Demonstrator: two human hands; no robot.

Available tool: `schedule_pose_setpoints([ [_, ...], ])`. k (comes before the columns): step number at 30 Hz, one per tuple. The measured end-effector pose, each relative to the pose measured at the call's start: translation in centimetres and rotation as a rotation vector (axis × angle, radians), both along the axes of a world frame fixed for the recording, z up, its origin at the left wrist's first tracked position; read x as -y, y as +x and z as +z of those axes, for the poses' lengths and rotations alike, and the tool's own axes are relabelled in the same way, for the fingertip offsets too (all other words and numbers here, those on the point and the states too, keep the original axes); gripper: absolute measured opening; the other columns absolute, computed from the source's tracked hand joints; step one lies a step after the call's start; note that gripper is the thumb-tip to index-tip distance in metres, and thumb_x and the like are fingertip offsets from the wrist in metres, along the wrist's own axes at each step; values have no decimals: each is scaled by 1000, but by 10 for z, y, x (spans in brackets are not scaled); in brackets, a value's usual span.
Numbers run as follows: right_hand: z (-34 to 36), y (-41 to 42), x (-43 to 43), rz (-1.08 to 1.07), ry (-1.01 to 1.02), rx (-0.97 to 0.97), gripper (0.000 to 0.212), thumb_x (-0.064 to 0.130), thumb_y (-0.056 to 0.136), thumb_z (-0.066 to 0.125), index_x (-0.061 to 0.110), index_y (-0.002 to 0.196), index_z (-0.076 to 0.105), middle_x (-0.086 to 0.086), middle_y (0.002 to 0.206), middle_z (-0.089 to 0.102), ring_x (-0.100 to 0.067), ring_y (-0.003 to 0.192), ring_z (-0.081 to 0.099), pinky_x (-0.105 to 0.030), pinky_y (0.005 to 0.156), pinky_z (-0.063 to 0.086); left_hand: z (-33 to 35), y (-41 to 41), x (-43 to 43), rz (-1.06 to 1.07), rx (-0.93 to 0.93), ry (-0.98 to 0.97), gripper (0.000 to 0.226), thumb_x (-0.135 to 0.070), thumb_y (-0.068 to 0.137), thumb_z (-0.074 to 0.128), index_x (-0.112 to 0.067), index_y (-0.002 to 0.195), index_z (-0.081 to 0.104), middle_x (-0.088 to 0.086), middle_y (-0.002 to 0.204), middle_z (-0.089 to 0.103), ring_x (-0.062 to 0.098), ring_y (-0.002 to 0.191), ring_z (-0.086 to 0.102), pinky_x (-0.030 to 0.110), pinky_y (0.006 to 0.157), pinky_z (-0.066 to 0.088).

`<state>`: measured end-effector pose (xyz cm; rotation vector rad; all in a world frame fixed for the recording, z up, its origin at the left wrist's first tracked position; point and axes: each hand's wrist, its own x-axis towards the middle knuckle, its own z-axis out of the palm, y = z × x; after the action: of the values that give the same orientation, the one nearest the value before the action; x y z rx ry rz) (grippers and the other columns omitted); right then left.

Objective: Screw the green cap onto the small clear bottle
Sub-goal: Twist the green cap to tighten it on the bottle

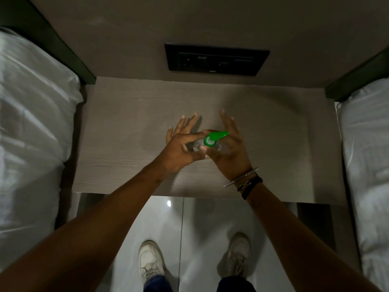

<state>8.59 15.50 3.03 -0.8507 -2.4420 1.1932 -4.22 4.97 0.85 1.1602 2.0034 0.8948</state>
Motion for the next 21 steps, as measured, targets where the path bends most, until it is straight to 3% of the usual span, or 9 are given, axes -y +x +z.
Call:
schedule_pose_setpoints([
  [2, 1, 0, 2, -76, 65, -8, 32, 32, 68, 79, 17, 94, 68, -13, 146, 41, -34, 140, 25, -62, 109, 26, 0, -1, -1, -19, -6, -12, 55, -43, 71, 73, -47, 120, 48, -8, 159, 8, 12, 144, -10, 46, 111, -13],
  [4, 2, -6, 7, -194, 74, -25, 42, 40, 57, 84, 17, 86, 63, -11, 140, 48, -29, 137, 33, -58, 108, 31, -2, -2, 0, -15, -22, -17, 55, -39, 72, 73, -43, 121, 51, -6, 159, 9, 12, 144, -9, 46, 111, -13],
  [6, 2, -10, 13, -216, 41, -22, 63, 46, 50, 87, 16, 98, 58, -14, 142, 42, -29, 135, 34, -56, 107, 34, -4, -2, 1, -19, -23, -7, 55, -35, 72, 73, -41, 122, 51, -4, 159, 10, 11, 143, -8, 46, 111, -12],
  [8, -2, -9, 13, -135, -20, -5, 74, 40, 57, 86, 20, 119, 52, -15, 151, 29, -30, 139, 27, -58, 110, 31, -4, -2, 0, -18, -21, -1, 55, -34, 72, 73, -43, 121, 50, -4, 159, 11, 11, 143, -8, 48, 112, -12],
  [10, -4, -4, 8, -45, -15, -24, 55, 27, 68, 81, 18, 118, 58, -16, 152, 28, -34, 142, 22, -62, 111, 26, -3, -2, -1, -12, -11, 5, 52, -37, 73, 73, -49, 117, 48, -7, 158, 11, 12, 143, -8, 49, 112, -12],
  [12, -4, -3, 5, -67, 18, -44, 37, 26, 68, 80, 13, 100, 65, -15, 146, 41, -34, 140, 26, -61, 111, 26, -3, -2, -1, -27, -6, 1, 50, -41, 71, 73, -52, 114, 48, -9, 157, 10, 12, 143, -9, 48, 111, -12],
  [15, 2, -12, 8, -207, 36, -47, 48, 39, 52, 88, 16, 83, 59, -10, 131, 54, -27, 130, 41, -57, 105, 36, -6, 1, -1, 2, -53, -10, 34, -36, 72, 73, -41, 103, 61, -5, 158, 14, 11, 142, -5, 51, 113, -9],
  [18, 2, -13, 9, -136, -20, -34, 71, 41, 51, 88, 14, 109, 55, -13, 145, 37, -25, 135, 32, -52, 110, 32, -7, 3, -1, 24, -48, -20, 35, -33, 73, 71, -33, 108, 63, -5, 157, 14, 10, 142, -5, 48, 113, -9],
  [21, -1, -2, 0, -13, -14, -18, 46, 27, 70, 80, 16, 111, 62, -12, 150, 34, -28, 142, 22, -57, 114, 22, -2, 4, -1, 24, -1, 2, 42, -34, 71, 75, -45, 106, 55, -5, 158, 13, 10, 142, -6, 48, 112, -11],
])
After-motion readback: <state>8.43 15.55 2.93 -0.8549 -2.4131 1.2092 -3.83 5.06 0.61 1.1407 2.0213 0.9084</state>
